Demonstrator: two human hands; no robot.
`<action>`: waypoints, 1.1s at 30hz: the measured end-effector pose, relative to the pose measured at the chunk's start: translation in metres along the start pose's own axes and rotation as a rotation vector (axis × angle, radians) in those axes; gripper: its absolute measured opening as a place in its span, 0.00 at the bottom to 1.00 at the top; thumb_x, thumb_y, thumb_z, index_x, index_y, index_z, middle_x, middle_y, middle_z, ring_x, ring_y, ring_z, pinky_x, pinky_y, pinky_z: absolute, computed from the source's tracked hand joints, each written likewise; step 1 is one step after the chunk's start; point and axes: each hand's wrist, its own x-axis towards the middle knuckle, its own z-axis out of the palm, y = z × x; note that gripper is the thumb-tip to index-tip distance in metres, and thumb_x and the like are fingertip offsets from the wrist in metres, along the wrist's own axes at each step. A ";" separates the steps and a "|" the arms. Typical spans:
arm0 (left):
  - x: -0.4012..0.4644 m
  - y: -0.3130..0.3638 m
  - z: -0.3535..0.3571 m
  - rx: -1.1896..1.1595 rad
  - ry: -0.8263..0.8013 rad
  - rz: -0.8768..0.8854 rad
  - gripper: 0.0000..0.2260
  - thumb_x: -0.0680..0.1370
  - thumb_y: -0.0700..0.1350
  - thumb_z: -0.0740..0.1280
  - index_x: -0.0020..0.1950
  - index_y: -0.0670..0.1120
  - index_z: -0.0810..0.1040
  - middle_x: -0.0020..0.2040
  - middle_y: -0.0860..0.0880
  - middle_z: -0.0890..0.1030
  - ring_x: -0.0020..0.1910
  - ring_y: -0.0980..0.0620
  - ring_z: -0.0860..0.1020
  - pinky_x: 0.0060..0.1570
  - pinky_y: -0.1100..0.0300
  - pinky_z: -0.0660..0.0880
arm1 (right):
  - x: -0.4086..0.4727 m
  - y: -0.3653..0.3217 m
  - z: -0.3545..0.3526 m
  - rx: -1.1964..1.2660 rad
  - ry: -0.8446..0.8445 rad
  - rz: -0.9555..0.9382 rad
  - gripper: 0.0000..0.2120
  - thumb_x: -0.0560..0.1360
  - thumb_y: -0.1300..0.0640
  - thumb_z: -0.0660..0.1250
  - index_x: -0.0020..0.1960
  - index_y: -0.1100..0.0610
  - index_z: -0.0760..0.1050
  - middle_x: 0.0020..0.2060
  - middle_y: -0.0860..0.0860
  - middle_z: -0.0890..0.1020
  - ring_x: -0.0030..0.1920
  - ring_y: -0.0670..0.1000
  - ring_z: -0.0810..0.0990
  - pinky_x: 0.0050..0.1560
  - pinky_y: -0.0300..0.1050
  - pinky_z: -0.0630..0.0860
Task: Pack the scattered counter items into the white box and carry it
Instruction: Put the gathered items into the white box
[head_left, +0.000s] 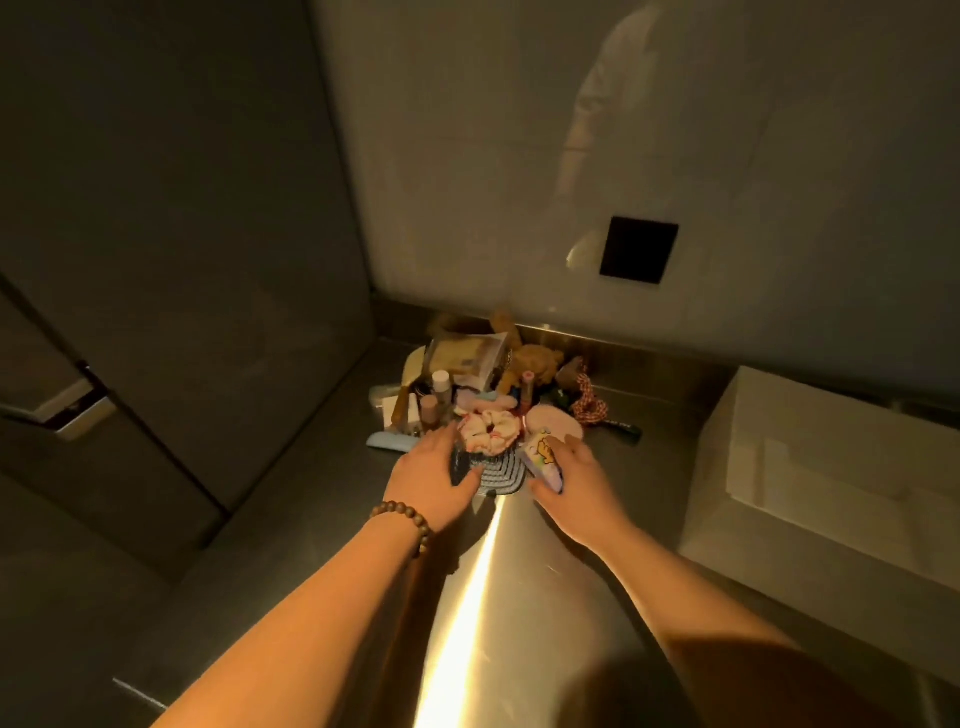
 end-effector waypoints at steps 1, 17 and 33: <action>0.005 -0.008 0.001 -0.014 -0.011 0.035 0.30 0.73 0.58 0.64 0.72 0.51 0.62 0.67 0.47 0.71 0.65 0.48 0.70 0.63 0.54 0.66 | 0.004 -0.002 0.010 -0.006 0.017 0.024 0.32 0.75 0.49 0.67 0.76 0.52 0.58 0.75 0.53 0.56 0.73 0.56 0.60 0.68 0.47 0.64; 0.066 -0.042 0.034 0.010 -0.172 0.268 0.23 0.74 0.50 0.68 0.69 0.51 0.69 0.68 0.49 0.69 0.65 0.46 0.68 0.66 0.51 0.65 | 0.030 0.010 0.051 -0.052 0.147 0.252 0.36 0.75 0.54 0.67 0.77 0.49 0.52 0.71 0.55 0.65 0.67 0.57 0.68 0.67 0.49 0.66; 0.094 0.096 -0.003 -0.275 0.161 0.438 0.09 0.75 0.45 0.68 0.54 0.47 0.77 0.52 0.49 0.74 0.51 0.52 0.72 0.48 0.60 0.68 | 0.001 -0.003 -0.099 0.061 0.590 0.002 0.32 0.73 0.52 0.70 0.74 0.50 0.61 0.60 0.51 0.72 0.58 0.47 0.72 0.53 0.37 0.68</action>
